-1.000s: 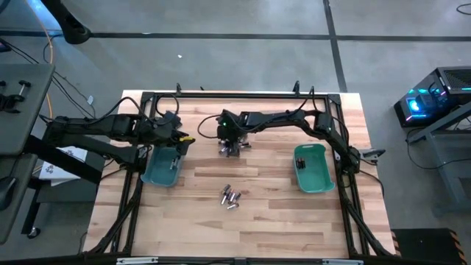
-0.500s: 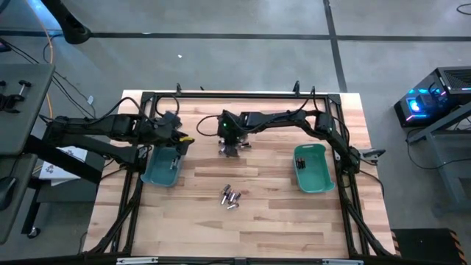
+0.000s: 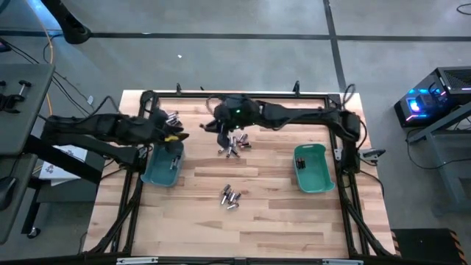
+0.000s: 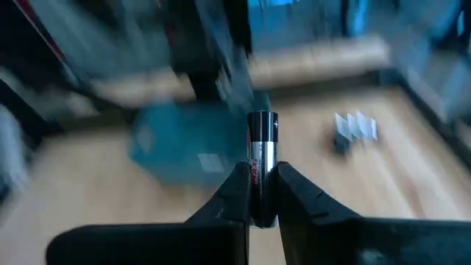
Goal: Sort batteries
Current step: Put the silver battery into the blue bin
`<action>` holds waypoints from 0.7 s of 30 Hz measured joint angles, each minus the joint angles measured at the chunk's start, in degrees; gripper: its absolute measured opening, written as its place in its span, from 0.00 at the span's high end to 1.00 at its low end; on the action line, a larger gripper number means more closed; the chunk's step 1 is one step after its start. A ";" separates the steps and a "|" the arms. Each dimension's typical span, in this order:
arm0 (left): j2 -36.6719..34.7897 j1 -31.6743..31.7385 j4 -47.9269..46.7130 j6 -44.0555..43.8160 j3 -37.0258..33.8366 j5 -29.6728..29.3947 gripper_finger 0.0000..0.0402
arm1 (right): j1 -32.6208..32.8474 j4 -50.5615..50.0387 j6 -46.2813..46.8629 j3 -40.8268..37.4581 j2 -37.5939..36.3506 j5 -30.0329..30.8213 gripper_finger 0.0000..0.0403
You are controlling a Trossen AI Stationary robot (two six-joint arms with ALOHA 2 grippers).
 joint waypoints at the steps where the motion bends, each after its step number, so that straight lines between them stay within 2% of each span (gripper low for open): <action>1: -0.75 -0.60 1.70 2.56 0.00 -0.11 0.51 | 0.41 2.17 0.49 0.01 -1.08 -0.91 0.94; 7: -2.90 -2.85 16.99 17.84 0.00 -0.22 0.51 | 2.64 15.79 4.87 0.01 -5.21 -3.87 0.94; 13: -1.67 -4.19 34.66 35.99 0.00 0.10 0.51 | 3.97 32.83 11.35 0.03 -5.36 -7.60 0.94; 18: -0.34 -4.53 44.68 39.63 0.00 0.28 0.51 | 4.70 35.09 13.11 0.05 -5.33 -8.04 0.94; 21: 0.32 -4.52 46.61 39.52 0.00 0.27 0.51 | 4.95 34.84 12.89 0.05 -5.33 -7.87 0.94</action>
